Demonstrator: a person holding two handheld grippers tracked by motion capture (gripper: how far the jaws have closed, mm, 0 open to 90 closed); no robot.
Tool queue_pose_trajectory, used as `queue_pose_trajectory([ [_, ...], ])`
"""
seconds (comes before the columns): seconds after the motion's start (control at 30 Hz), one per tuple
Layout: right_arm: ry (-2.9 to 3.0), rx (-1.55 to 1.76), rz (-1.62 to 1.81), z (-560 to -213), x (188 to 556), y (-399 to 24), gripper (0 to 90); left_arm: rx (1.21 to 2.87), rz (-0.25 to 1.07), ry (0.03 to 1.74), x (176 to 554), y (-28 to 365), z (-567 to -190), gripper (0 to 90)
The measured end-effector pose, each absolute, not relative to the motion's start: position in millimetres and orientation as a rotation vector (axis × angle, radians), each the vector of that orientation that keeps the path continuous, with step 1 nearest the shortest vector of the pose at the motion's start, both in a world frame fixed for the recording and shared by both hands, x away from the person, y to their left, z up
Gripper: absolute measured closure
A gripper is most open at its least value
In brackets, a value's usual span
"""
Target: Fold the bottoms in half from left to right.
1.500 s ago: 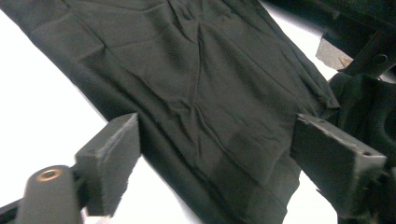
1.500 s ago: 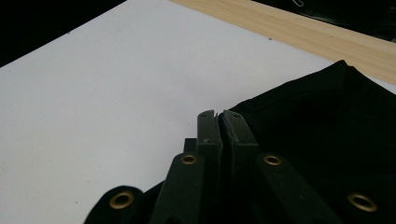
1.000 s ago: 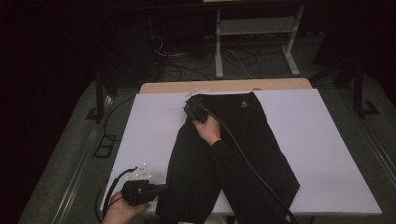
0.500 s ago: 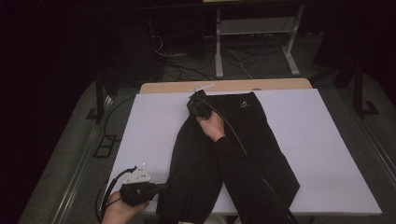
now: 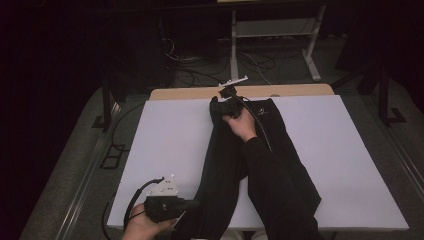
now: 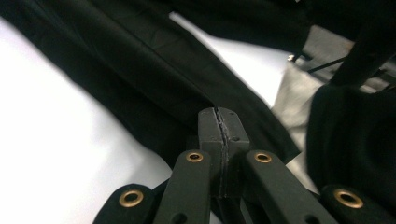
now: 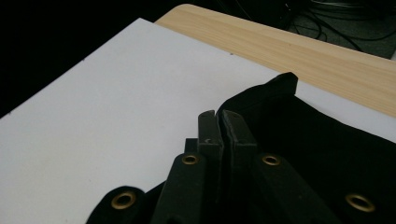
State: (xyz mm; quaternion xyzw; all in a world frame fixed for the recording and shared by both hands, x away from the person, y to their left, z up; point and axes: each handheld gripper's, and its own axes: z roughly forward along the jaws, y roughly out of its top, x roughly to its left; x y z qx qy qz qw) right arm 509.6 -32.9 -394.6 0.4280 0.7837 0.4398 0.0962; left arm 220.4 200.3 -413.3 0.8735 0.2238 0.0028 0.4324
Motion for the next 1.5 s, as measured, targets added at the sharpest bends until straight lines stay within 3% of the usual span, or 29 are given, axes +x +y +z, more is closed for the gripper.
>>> queue_pose_trajectory([
  [0.57,2.305,1.244,1.237,-378,503,-70,85.3,2.064,-0.132,0.461,227,157,-409,88.8],
  [1.5,2.307,1.34,1.242,-407,501,-123,85.3,2.097,-0.249,0.388,233,92,-417,88.8],
])
